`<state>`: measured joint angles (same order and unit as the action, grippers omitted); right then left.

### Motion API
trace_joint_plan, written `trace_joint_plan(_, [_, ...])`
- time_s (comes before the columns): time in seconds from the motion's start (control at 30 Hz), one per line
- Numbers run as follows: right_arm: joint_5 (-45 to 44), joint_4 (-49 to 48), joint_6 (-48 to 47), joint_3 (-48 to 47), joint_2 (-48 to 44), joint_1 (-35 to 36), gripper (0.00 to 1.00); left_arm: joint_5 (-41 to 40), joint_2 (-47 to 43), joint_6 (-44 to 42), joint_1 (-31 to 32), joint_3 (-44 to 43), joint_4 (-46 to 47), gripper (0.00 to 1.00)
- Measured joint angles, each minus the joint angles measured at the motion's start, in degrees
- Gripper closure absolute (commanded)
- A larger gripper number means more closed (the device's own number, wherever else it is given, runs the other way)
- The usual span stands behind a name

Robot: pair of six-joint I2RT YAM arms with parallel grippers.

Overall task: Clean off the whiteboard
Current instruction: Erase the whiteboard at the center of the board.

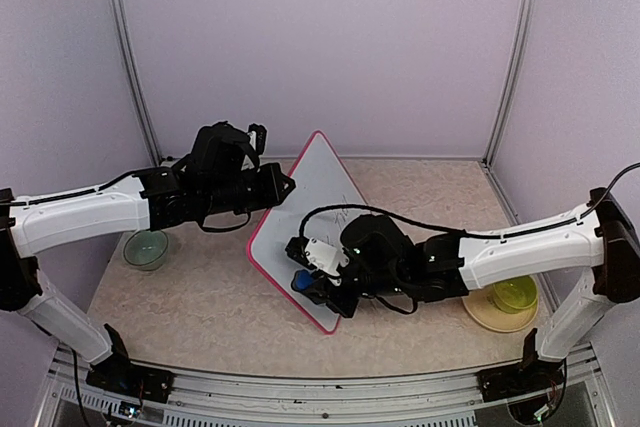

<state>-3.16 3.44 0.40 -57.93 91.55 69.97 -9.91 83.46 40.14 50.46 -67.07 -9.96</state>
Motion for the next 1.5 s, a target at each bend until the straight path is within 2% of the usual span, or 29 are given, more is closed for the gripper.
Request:
trace_joint_plan(0.2, [1.07,-4.59,-0.76,-0.83,-1.07,0.00,1.00,-0.46,0.04,1.77,0.22,0.31,0.33,1.00])
trace_joint_plan(0.4, [1.03,-5.03,-0.81,-0.70,-0.66,0.00,1.00,-0.48,0.07,1.77,0.22,0.33,0.33,1.00])
trace_joint_plan(0.7, [1.88,-7.58,0.81,7.72,-1.11,0.00,1.00,-0.44,-0.04,0.72,0.20,0.59,0.48,1.00])
trace_joint_plan(0.93, [1.84,-6.99,1.42,9.46,-1.16,0.00,1.00,-0.39,-0.04,0.72,0.20,0.59,0.55,1.00])
trace_joint_plan(1.23, [1.86,-2.05,0.26,4.74,-1.14,-0.07,1.00,-0.42,-0.28,1.05,0.20,1.03,0.92,1.00])
trace_joint_plan(1.5, [4.68,-4.26,-1.40,-2.93,-1.14,-3.56,1.00,-0.72,-0.59,2.34,0.20,1.77,1.53,1.00])
